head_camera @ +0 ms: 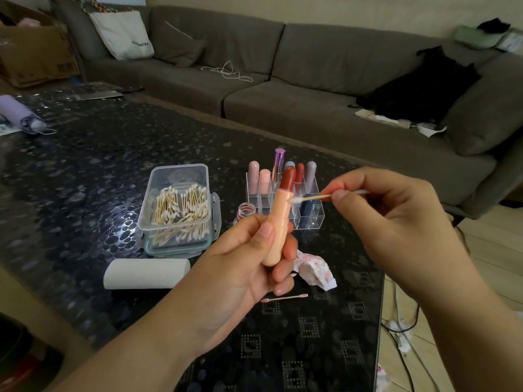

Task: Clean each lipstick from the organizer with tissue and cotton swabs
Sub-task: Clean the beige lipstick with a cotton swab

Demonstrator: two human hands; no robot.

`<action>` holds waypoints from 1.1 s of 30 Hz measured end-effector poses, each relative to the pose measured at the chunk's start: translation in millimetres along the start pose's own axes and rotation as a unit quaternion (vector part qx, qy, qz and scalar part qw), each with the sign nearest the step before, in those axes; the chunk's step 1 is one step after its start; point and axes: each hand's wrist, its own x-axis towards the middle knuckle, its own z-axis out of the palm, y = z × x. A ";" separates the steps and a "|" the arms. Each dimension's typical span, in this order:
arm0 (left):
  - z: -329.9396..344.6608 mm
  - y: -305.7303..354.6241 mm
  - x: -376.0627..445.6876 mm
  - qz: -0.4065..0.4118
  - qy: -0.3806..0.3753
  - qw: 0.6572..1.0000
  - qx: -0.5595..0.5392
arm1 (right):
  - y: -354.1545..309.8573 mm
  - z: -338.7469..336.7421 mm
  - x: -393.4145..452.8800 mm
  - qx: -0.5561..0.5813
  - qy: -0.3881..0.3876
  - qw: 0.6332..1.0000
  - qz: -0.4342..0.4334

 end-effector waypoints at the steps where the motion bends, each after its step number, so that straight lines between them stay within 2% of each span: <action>1: 0.4 0.4 0.0 -0.001 0.002 1.000 -0.007 | -0.2 1.1 -0.4 -0.001 -0.011 1.000 -0.001; 7: 0.8 4.0 -0.4 -0.005 0.009 0.999 -0.037 | 3.7 1.1 -1.7 -0.016 -0.005 0.999 -0.035; 11: 0.7 4.8 -0.6 -0.011 0.010 0.999 -0.051 | 6.9 3.3 -2.3 -0.040 -0.039 0.997 -0.049; 15: 1.1 5.7 -0.8 -0.010 0.009 0.999 -0.052 | 7.4 3.7 -1.5 -0.046 -0.008 0.997 -0.066; 19: 1.5 5.4 -0.9 -0.011 0.014 0.998 -0.054 | 7.3 5.2 -2.9 -0.038 -0.030 0.997 -0.060; 23: 1.7 6.1 -0.5 -0.012 0.020 0.999 -0.049 | 8.2 6.2 -2.1 -0.053 0.001 0.996 -0.073; 26: 3.1 5.3 -0.3 -0.008 0.026 0.999 -0.044 | 7.4 6.1 -3.4 -0.052 -0.022 0.995 -0.079; 30: 3.8 5.3 -0.2 0.000 0.030 0.999 -0.038 | 7.4 6.5 -3.8 -0.065 0.007 0.993 -0.096; 33: 3.9 4.7 -0.6 0.005 0.036 0.999 -0.031 | 6.5 7.0 -4.6 -0.085 -0.009 0.991 -0.107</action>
